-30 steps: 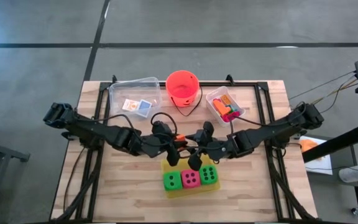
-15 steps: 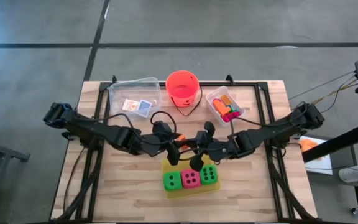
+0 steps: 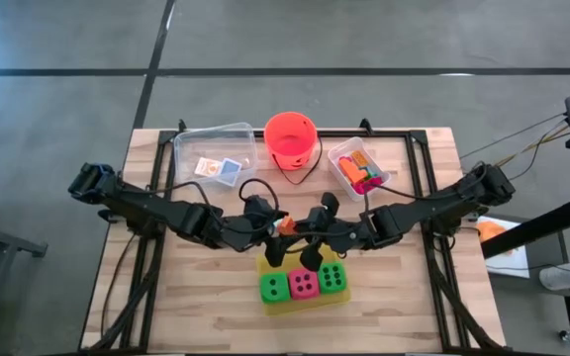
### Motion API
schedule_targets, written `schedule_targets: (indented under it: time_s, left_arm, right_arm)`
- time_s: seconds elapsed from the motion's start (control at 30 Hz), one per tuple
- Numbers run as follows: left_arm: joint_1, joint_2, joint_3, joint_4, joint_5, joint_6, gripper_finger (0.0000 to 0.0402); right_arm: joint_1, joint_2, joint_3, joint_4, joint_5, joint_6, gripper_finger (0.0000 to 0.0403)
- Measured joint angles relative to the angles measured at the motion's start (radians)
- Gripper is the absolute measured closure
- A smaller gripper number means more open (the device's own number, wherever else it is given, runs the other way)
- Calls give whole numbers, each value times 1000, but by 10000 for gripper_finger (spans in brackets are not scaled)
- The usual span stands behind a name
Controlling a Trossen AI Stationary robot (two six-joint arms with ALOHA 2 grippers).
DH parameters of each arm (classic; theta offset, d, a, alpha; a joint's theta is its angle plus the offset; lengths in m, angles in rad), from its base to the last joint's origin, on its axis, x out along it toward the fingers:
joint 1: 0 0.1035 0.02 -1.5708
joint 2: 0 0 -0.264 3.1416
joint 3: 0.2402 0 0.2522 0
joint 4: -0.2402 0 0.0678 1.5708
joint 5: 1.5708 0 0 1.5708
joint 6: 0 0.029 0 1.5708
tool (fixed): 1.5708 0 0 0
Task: Pick & Place Toys
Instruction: Put the orange game piece into the white bin
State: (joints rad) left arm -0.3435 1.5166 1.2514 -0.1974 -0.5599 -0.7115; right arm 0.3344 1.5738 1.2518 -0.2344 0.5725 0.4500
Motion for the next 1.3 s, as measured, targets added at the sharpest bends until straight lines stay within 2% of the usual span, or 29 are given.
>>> schedule_targets:
  time_s: [0.3, 0.4, 0.6, 0.77, 0.9, 1.1, 1.2, 1.3]
  left_arm:
    - [0, -17, 0, -64, -9, 54, 8]
    - [0, -30, 0, -125, -9, 54, 8]
    - [-24, -69, 0, -354, -6, -21, 7]
    - [-70, -84, 0, -527, 37, -128, 7]
    - [-131, -84, -15, -560, 55, -149, 7]
    - [-252, -84, -17, -559, -33, -58, 7]
    - [-302, -84, -17, -558, -76, -5, 7]
    - [-326, -83, -18, -561, -76, 27, 7]
  right_arm:
    - [0, 0, -7, -22, -121, 2, 384]
    - [-2, 0, -9, -61, -129, 9, 383]
    - [-4, -1, 3, -187, -129, 22, 383]
    - [-33, -18, 20, -307, -130, 45, 383]
    - [-79, -56, 19, -426, -128, 74, 383]
    - [-174, -141, 12, -647, -128, 139, 383]
    - [-254, -200, 1, -720, -128, 162, 383]
    - [-367, -252, -11, -787, -129, 185, 383]
